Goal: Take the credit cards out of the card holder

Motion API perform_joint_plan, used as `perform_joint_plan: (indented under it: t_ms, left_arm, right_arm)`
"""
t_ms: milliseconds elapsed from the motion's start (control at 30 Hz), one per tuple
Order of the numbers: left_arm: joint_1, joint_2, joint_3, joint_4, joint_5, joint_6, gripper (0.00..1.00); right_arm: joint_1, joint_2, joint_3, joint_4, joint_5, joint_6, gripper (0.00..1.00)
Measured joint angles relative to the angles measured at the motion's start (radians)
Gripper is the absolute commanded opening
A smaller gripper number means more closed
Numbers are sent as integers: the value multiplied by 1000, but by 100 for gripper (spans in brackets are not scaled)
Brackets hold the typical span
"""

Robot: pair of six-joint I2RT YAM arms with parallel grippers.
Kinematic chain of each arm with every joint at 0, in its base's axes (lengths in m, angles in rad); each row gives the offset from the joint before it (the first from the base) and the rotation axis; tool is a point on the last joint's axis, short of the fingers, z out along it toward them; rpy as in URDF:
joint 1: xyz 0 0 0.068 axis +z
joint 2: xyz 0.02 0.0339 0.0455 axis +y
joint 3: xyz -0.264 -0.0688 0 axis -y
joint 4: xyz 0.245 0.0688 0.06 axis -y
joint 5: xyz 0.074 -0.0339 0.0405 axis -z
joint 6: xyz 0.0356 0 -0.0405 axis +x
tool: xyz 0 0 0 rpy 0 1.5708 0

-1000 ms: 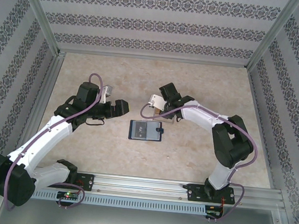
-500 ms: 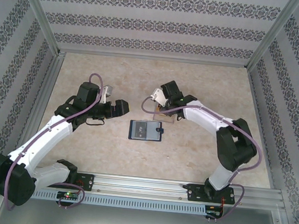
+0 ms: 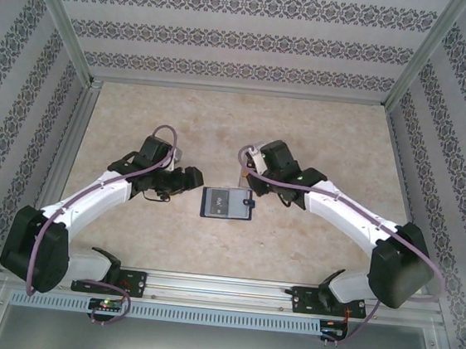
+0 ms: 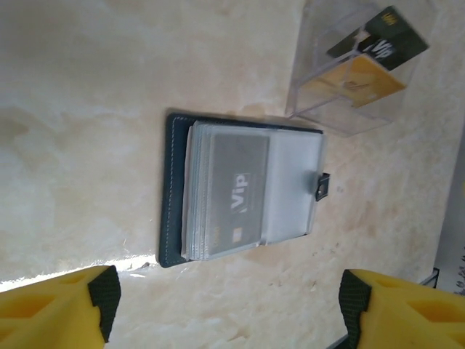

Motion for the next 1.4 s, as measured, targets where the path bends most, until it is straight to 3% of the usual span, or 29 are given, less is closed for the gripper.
perform_joint_plan:
  t_ms: [67, 300, 633, 967, 1400]
  left_arm:
    - [-23, 21, -2, 7, -14, -19, 71]
    - [-97, 100, -2, 40, -50, -59, 63]
    - [-135, 206, 3, 134, -21, -87, 48]
    - [-148, 310, 47, 190, 16, -89, 45]
    - [-148, 338, 74, 152, -46, -59, 45]
  right_arm:
    - [22, 42, -18, -2, -8, 61, 24]
    - [54, 202, -43, 0, -11, 214, 27]
    - [69, 270, -36, 20, 19, 273, 25]
    - [95, 287, -27, 52, 24, 312, 25]
    - [95, 292, -20, 47, 24, 314, 26]
